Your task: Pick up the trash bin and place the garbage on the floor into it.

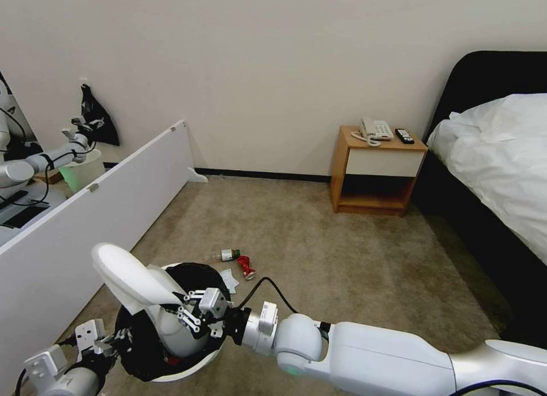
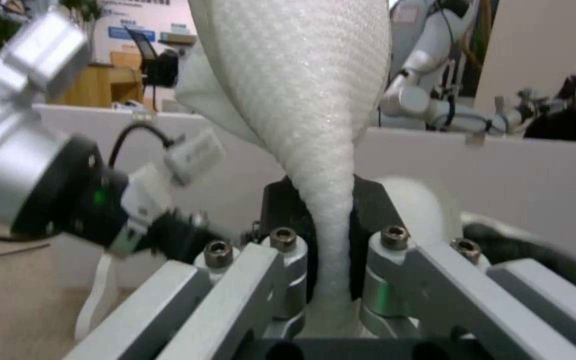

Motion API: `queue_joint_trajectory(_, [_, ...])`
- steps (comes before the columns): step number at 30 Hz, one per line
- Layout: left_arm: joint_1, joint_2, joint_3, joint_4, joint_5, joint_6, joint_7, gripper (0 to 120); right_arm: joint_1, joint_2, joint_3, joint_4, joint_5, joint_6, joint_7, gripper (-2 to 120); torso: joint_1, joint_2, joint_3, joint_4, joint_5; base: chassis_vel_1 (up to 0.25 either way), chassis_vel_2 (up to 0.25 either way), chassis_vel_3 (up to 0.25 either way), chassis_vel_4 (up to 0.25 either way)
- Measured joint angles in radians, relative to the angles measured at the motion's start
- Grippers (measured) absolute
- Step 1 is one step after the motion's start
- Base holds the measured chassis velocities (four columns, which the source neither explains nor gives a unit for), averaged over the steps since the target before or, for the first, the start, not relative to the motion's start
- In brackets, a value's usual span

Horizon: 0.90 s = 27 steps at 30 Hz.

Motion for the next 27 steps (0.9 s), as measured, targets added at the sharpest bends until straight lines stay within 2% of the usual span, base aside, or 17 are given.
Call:
queue_joint_trajectory(18, [-0.003,-0.003,0.006,0.012,0.005,0.000,0.002,2,-0.089,0.004,0.001,-0.058,-0.035,0.006,-0.004,6,0.000,0.000,0.000,0.0000,0.0001,0.000,0.000,0.000,0.000])
queue_joint_trajectory(27, [-0.012,-0.009,0.011,0.024,0.008,0.000,0.003,2,-0.114,-0.028,0.005,-0.078,-0.054,0.020,-0.008,6,0.000,0.000,0.000,0.0000,0.0000,0.000,0.000,0.000,0.000])
